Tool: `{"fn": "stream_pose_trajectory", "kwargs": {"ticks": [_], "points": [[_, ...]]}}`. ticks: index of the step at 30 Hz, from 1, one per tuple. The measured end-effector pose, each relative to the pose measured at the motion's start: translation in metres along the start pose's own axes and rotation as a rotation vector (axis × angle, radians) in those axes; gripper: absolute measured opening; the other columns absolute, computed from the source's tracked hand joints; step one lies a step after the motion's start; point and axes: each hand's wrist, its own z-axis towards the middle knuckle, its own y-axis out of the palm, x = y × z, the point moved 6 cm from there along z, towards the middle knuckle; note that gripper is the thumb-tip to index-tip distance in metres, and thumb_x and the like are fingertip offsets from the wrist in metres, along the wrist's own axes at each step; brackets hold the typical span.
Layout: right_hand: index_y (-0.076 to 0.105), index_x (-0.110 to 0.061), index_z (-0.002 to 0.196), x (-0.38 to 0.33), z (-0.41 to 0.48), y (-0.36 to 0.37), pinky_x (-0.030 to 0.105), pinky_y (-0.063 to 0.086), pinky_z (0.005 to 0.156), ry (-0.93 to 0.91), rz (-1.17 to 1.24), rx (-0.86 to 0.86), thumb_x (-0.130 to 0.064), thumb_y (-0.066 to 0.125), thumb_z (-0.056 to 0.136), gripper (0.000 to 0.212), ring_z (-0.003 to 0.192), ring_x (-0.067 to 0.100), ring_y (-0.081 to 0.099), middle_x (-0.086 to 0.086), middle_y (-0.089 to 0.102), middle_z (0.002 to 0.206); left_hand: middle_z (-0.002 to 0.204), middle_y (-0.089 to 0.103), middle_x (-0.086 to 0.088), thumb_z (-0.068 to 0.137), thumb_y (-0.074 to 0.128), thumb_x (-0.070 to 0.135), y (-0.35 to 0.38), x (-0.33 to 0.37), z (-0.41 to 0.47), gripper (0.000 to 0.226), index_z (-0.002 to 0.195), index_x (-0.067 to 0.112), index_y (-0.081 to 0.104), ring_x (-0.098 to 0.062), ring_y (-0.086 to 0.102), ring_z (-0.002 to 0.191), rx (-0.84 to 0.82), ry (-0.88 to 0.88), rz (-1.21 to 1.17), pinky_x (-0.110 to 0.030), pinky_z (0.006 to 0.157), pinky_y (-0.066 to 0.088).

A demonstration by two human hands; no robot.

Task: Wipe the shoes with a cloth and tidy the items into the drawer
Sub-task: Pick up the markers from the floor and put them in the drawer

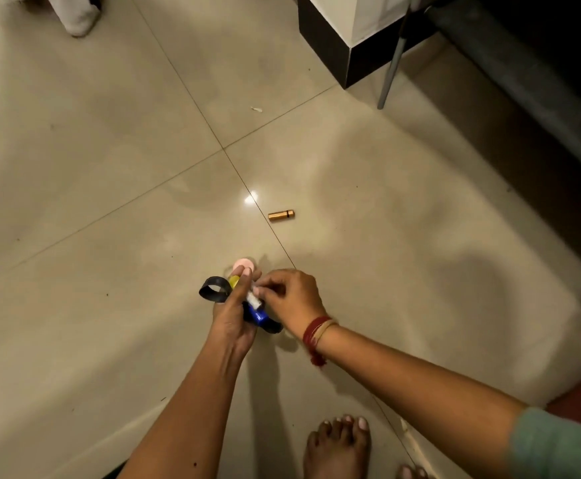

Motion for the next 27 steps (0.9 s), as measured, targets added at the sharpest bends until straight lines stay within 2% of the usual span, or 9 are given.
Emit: {"fn": "stream_pose_trajectory", "kwargs": {"ticks": [2,3,7,10,14,18,21,24,27], "points": [[0.074,-0.014,0.091,-0.002,0.002,0.003,0.022,0.05,0.08,-0.027,-0.078,-0.06,-0.015,0.066,0.083,0.011,0.083,0.011,0.063,0.001,0.072,0.093,0.069,0.07,0.005,0.095,0.033,0.028,0.0,0.009,-0.007,0.045,0.074,0.027,0.072,-0.021,0.065,0.052,0.039,-0.019,0.159,-0.03,0.046,0.047],[0.073,-0.013,0.091,-0.005,0.009,-0.003,0.024,0.05,0.079,-0.067,-0.108,-0.019,-0.013,0.064,0.084,0.011,0.082,0.013,0.062,0.002,0.071,0.093,0.069,0.071,0.005,0.096,0.032,0.028,-0.007,0.006,-0.001,0.045,0.074,0.027,0.072,-0.021,0.065,0.052,0.166,0.008,0.193,-0.03,0.046,0.047],[0.06,-0.013,0.116,-0.008,0.072,-0.039,0.033,0.046,0.092,-0.218,-0.393,0.218,-0.001,0.052,0.085,0.035,0.103,0.025,0.056,0.01,0.055,0.12,0.074,0.072,0.005,0.099,0.024,0.031,-0.009,0.004,-0.001,0.054,0.079,0.028,0.073,-0.021,0.067,0.056,0.177,0.075,0.311,-0.032,0.048,0.049],[0.046,-0.019,0.131,0.001,0.119,-0.033,0.038,0.043,0.095,-0.264,-0.754,0.059,0.001,0.044,0.088,0.048,0.118,0.032,0.044,0.007,0.041,0.138,0.072,0.071,0.005,0.097,0.028,0.032,0.0,0.005,0.002,0.049,0.077,0.028,0.072,-0.021,0.065,0.053,0.094,0.072,0.276,-0.03,0.046,0.048],[0.057,-0.012,0.115,0.005,0.133,-0.027,0.034,0.044,0.08,-0.303,-0.937,-0.015,0.002,0.039,0.09,0.033,0.111,0.03,0.046,0.01,0.052,0.117,0.068,0.07,0.006,0.081,0.051,0.032,-0.012,0.005,0.017,0.023,0.072,0.029,0.072,-0.022,0.064,0.051,0.164,0.056,0.226,-0.029,0.046,0.047],[0.065,-0.005,0.095,0.009,0.118,-0.032,0.031,0.048,0.076,-0.121,-0.481,0.119,-0.014,0.062,0.086,0.013,0.091,0.028,0.059,0.013,0.063,0.098,0.073,0.072,0.007,0.075,0.047,0.038,-0.016,-0.007,0.021,0.028,0.077,0.032,0.074,-0.023,0.067,0.055,0.185,0.036,0.217,-0.031,0.049,0.05],[0.068,-0.007,0.087,0.001,0.072,-0.018,0.009,0.046,0.067,-0.035,-0.015,0.123,-0.01,0.074,0.076,0.013,0.069,0.007,0.058,0.004,0.066,0.082,0.074,0.071,0.007,0.084,0.043,0.035,-0.017,-0.011,0.021,0.031,0.079,0.032,0.073,-0.022,0.066,0.055,0.188,0.033,0.149,-0.032,0.048,0.05],[0.069,-0.009,0.084,-0.008,0.033,0.006,0.002,0.044,0.061,-0.024,0.075,0.01,-0.009,0.076,0.073,0.013,0.065,0.0,0.056,-0.001,0.065,0.077,0.072,0.071,0.005,0.074,0.051,0.035,-0.021,-0.008,0.018,0.022,0.077,0.03,0.072,-0.022,0.065,0.053,0.205,0.049,0.159,-0.031,0.046,0.048],[0.072,-0.01,0.087,-0.006,0.019,0.022,0.014,0.051,0.071,0.0,0.078,-0.024,-0.011,0.075,0.076,0.012,0.071,0.007,0.062,0.0,0.07,0.082,0.073,0.07,0.005,0.064,0.067,0.041,-0.018,-0.011,0.018,0.019,0.078,0.029,0.071,-0.021,0.064,0.054,0.247,0.091,0.216,-0.031,0.047,0.047]]}}
